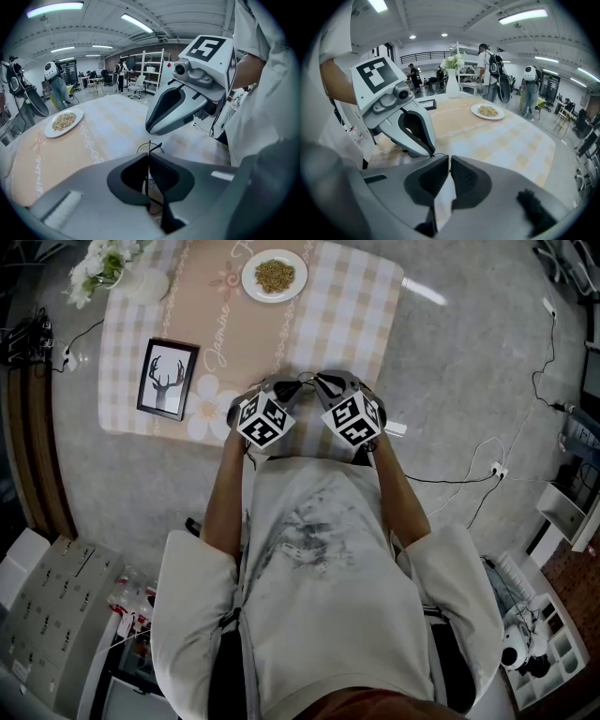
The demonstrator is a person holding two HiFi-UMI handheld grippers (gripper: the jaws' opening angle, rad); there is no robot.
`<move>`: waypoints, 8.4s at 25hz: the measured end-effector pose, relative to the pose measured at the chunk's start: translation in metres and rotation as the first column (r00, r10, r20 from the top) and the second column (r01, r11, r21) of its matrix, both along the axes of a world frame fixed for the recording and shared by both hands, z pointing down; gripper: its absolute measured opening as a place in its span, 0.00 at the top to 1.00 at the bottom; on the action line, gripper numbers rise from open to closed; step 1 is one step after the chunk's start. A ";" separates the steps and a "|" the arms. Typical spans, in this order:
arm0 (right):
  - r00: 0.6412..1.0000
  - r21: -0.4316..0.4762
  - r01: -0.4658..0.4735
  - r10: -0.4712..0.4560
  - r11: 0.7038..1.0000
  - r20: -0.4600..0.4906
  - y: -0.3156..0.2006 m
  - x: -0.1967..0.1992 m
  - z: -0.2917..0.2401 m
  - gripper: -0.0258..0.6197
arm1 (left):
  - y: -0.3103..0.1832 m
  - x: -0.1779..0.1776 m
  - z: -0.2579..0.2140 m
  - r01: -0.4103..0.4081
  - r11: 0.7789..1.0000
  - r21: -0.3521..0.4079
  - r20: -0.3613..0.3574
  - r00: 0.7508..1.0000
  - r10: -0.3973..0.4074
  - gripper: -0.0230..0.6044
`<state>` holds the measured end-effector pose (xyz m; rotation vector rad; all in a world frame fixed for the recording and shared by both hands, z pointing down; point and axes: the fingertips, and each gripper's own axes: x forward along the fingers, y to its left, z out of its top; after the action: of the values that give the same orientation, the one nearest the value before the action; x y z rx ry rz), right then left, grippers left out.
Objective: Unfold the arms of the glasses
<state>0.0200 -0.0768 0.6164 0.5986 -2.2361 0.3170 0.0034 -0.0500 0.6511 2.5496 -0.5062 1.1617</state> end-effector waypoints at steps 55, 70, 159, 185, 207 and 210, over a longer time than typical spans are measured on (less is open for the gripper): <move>0.991 -0.084 0.121 -0.125 0.989 -0.050 0.003 -0.012 0.030 0.94 | 0.007 -0.009 -0.032 0.058 0.996 0.064 -0.080 0.995 -0.053 0.95; 0.991 -0.073 0.117 -0.122 0.990 -0.062 0.003 -0.012 0.029 0.94 | 0.015 -0.037 -0.032 0.138 0.987 0.083 -0.061 0.989 -0.133 0.95; 0.994 -0.075 0.080 -0.086 0.994 -0.074 0.002 -0.013 0.031 0.94 | 0.011 -0.032 -0.048 0.095 0.983 0.158 -0.106 0.991 -0.079 0.95; 0.993 -0.055 0.057 -0.062 0.997 -0.095 0.002 -0.013 0.030 0.94 | 0.002 -0.062 -0.063 0.316 0.947 0.056 -0.298 0.911 -0.286 0.95; 0.982 0.127 0.168 -0.155 0.978 -0.105 0.017 -0.034 0.010 0.91 | -0.001 -0.059 -0.062 0.316 0.948 0.040 -0.301 0.908 -0.290 0.95; 0.976 0.138 0.207 -0.194 0.969 -0.103 0.025 -0.041 0.005 0.84 | -0.001 -0.058 -0.061 0.313 0.949 0.043 -0.302 0.909 -0.286 0.95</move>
<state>-0.0210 -0.0514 0.6218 0.4485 -2.2245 0.0208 -0.0549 -0.0508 0.5902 2.5385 -0.8542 0.6531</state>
